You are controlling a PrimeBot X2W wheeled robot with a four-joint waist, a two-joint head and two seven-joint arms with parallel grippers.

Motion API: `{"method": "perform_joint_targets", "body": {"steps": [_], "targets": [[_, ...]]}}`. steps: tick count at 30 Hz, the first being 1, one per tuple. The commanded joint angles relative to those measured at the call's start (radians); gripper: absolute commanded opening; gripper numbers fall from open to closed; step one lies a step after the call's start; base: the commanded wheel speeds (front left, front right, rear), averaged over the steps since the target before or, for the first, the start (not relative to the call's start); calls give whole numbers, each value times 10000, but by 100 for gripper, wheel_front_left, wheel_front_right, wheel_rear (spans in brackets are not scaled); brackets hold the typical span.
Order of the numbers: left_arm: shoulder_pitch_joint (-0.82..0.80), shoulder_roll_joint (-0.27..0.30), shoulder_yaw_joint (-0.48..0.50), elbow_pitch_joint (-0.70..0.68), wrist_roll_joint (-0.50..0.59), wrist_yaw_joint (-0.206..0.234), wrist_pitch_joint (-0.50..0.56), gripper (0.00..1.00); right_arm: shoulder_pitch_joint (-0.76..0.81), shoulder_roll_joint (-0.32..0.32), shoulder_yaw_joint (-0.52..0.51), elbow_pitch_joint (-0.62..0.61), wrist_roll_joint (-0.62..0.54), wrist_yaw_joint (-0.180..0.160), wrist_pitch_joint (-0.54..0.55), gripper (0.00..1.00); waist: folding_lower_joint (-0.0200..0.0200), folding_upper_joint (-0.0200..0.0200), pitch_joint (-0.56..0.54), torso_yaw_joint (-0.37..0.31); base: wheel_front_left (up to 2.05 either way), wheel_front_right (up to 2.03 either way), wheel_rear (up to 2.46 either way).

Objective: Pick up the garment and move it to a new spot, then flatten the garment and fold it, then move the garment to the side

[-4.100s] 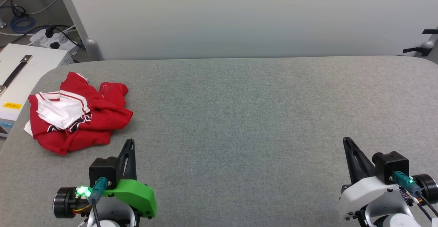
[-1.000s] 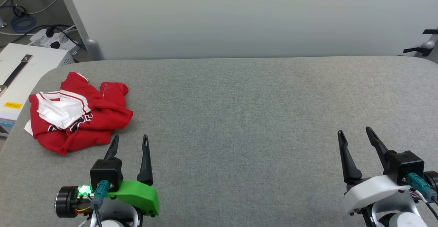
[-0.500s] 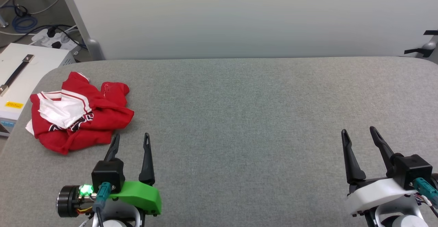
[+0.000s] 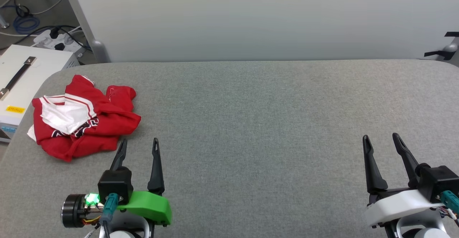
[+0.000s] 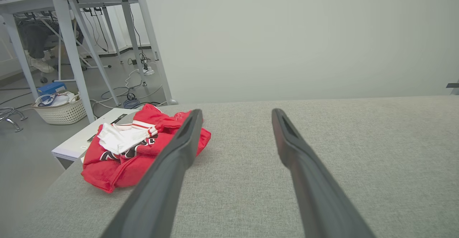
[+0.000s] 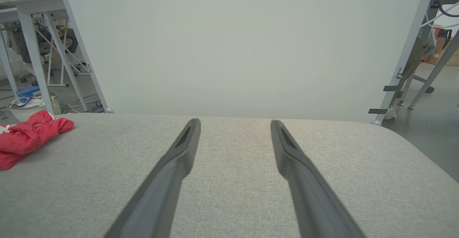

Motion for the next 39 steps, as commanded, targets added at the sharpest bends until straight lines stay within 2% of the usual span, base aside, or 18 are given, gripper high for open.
{"method": "perform_joint_targets", "body": {"steps": [1,14,39], "targets": [[19,1,-24,-32,-7,81,-124,100,131,-10,-18,-73,118,-4,-118,100,0,0,4,4,0,0,0],[58,-6,-123,11,-50,148,-390,100,248,-11,-35,-78,352,-4,-380,100,0,0,15,30,0,0,0],[214,-34,-285,200,-234,15,-908,100,551,-13,-49,-91,810,-6,-891,100,0,0,-138,74,0,0,0]]}}
